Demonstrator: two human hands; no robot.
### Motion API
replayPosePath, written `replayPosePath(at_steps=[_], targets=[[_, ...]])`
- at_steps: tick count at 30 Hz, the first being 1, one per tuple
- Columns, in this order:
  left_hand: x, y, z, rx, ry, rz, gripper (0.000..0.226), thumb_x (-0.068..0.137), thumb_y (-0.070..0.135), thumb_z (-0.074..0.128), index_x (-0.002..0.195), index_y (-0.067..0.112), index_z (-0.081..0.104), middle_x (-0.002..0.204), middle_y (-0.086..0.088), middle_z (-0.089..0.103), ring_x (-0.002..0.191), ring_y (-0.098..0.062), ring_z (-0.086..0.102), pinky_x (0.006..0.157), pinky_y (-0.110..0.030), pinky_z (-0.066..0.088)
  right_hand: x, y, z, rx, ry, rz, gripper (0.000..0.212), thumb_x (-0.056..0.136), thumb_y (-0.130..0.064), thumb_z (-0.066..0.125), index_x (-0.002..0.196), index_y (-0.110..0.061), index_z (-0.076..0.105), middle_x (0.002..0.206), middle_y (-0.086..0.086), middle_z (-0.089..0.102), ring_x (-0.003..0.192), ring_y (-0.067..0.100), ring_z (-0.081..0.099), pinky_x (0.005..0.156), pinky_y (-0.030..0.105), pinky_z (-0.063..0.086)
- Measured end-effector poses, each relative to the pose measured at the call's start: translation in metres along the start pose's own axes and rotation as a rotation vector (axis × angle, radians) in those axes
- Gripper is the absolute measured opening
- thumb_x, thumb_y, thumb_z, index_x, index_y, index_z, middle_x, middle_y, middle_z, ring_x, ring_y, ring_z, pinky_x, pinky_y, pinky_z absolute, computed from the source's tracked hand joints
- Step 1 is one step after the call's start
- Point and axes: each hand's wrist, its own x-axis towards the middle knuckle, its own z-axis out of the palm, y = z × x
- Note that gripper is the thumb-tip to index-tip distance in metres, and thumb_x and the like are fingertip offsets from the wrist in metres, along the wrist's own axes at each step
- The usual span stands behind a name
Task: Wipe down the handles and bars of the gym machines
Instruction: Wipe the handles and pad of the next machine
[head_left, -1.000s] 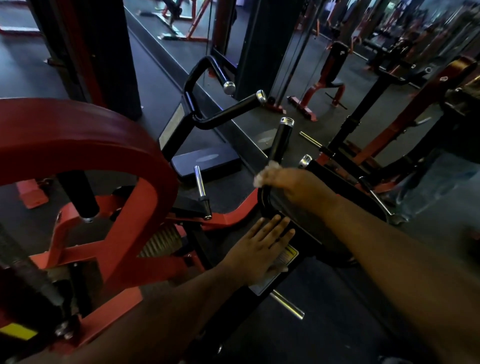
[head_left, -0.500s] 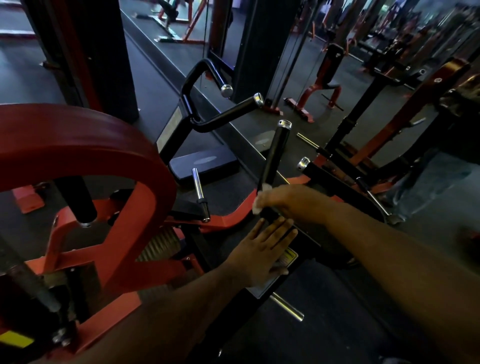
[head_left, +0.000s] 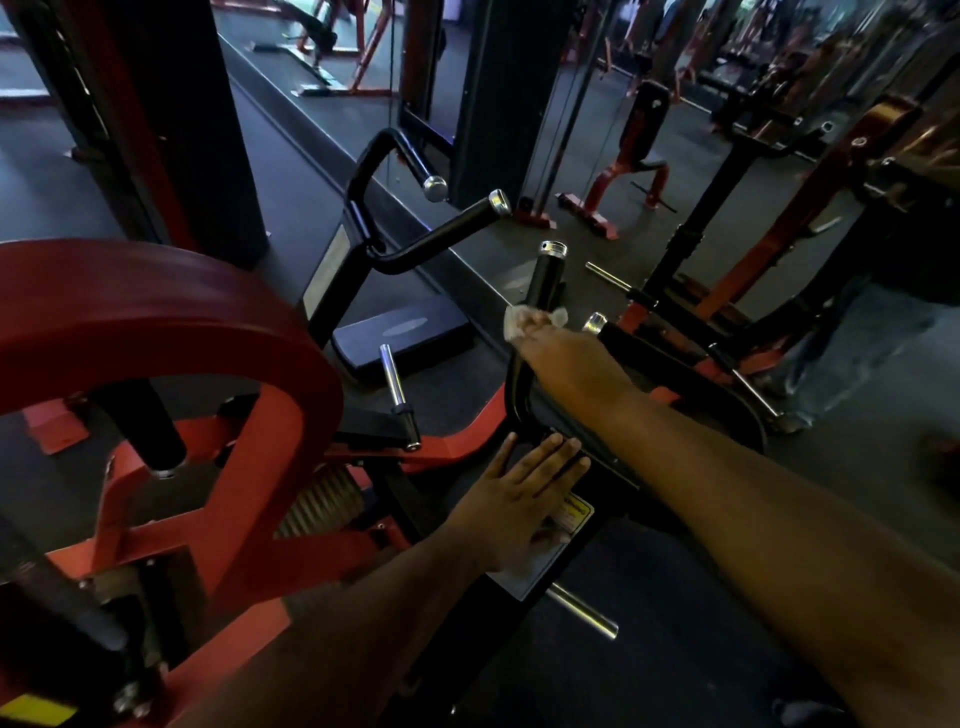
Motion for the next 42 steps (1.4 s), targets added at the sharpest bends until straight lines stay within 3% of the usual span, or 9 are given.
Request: replayPosePath(at_steps=[5,9,12,16,23,28,34,37,42], targets=[[0.0,-0.007,0.001,0.013,0.023,0.042,0.082,0.103,0.065,0.04,0.166,0.02,0.011,0.174,-0.002,0.001,0.16,-0.021,-0.001,0.12,-0.063,0.022,-0.029,0.015,-0.005,0.251,-0.215,-0.358,0.053,0.1,-0.001,0.048,0.15,-0.016,0.048,0.157,0.008,0.045,0.139,0.024,0.05,0.109,0.042,0.047],[0.0,-0.004,-0.001,0.004,0.049,0.031,0.084,0.102,0.062,0.045,0.166,0.019,0.011,0.174,-0.004,0.002,0.16,-0.023,0.002,0.12,-0.063,0.024,0.016,0.037,-0.023,0.231,0.097,-0.071,0.047,0.096,-0.006,0.04,0.139,-0.009,0.057,0.146,0.016,0.055,0.132,0.033,0.055,0.108,0.045,0.047],[0.0,-0.002,-0.001,0.0,0.06,0.017,0.084,0.102,0.062,0.046,0.165,0.018,0.013,0.173,-0.004,0.003,0.16,-0.023,0.003,0.12,-0.062,0.024,0.045,0.038,-0.028,0.068,0.065,0.151,0.046,0.097,-0.007,0.032,0.138,-0.005,0.055,0.136,0.02,0.059,0.113,0.039,0.063,0.089,0.047,0.057],[0.0,-0.003,0.0,0.001,0.079,0.031,0.084,0.102,0.061,0.05,0.165,0.017,0.017,0.173,-0.004,0.007,0.16,-0.023,0.007,0.12,-0.061,0.025,0.023,0.014,-0.016,-0.183,0.039,0.006,0.036,0.088,-0.016,0.056,0.121,-0.015,0.07,0.107,0.003,0.073,0.085,0.019,0.071,0.066,0.028,0.055],[-0.008,-0.001,0.003,0.028,0.027,0.04,0.085,0.102,0.064,0.044,0.165,0.015,0.014,0.173,-0.009,0.003,0.16,-0.027,0.003,0.121,-0.06,0.026,-0.035,0.0,0.011,0.24,0.035,-0.124,0.05,0.095,0.0,0.037,0.133,-0.014,0.067,0.132,0.011,0.068,0.118,0.028,0.066,0.093,0.033,0.053],[-0.021,-0.001,0.007,0.049,-0.02,0.038,0.087,0.102,0.066,0.042,0.165,0.016,0.011,0.173,-0.011,0.001,0.16,-0.027,0.001,0.122,-0.06,0.024,-0.083,0.0,0.021,0.858,-0.191,-0.067,0.032,0.104,-0.023,0.056,0.134,-0.025,0.066,0.142,-0.01,0.058,0.123,-0.013,0.052,0.112,0.02,0.04],[-0.019,0.005,0.001,0.04,-0.01,0.003,0.089,0.101,0.067,0.041,0.166,0.017,0.006,0.173,-0.008,-0.003,0.16,-0.024,-0.001,0.125,-0.058,0.019,-0.054,0.017,0.012,0.712,-0.224,-0.132,0.037,0.102,-0.016,0.049,0.136,-0.022,0.064,0.141,0.003,0.062,0.132,0.019,0.055,0.113,0.04,0.043],[-0.015,0.006,-0.002,0.042,-0.005,0.001,0.089,0.101,0.066,0.043,0.166,0.016,0.009,0.173,-0.008,-0.001,0.16,-0.024,0.001,0.125,-0.059,0.018,-0.03,0.015,0.011,0.603,-0.068,-0.117,0.049,0.101,-0.003,0.05,0.147,-0.02,0.051,0.157,0.004,0.045,0.149,0.019,0.033,0.123,0.033,0.026],[-0.018,0.003,-0.005,0.079,-0.026,-0.018,0.087,0.102,0.068,0.038,0.166,0.016,0.01,0.173,-0.006,0.0,0.16,-0.024,0.0,0.126,-0.059,0.013,-0.04,0.0,0.018,0.6,-0.213,-0.262,0.045,0.104,-0.007,0.046,0.149,-0.008,0.047,0.159,0.008,0.04,0.15,0.016,0.028,0.124,0.041,0.026]])
